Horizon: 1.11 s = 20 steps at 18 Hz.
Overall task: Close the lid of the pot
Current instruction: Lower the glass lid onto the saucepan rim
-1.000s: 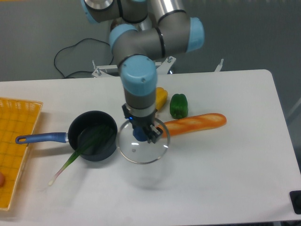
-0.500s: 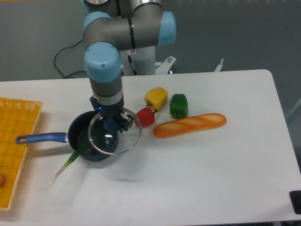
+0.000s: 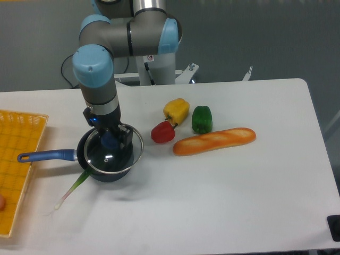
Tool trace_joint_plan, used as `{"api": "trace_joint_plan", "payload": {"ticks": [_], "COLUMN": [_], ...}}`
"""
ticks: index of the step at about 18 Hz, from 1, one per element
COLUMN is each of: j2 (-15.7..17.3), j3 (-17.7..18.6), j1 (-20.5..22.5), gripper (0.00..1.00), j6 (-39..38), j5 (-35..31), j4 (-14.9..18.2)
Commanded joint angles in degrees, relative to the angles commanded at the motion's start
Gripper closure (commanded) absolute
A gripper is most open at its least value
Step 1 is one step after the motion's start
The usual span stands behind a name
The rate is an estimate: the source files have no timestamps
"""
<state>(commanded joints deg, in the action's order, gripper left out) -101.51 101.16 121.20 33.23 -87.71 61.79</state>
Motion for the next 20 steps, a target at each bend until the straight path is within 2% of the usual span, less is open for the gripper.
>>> {"api": "trace_joint_plan", "payload": {"ticks": [11, 20], "j2": [-0.53, -1.58], "j3": [1.85, 1.85], "j1": [-2.55, -2.73], "gripper": [0.63, 0.63], "j6": [-2.81, -3.17], "j5": [-0.09, -0.35], "j4": [-3.43, -3.69]}}
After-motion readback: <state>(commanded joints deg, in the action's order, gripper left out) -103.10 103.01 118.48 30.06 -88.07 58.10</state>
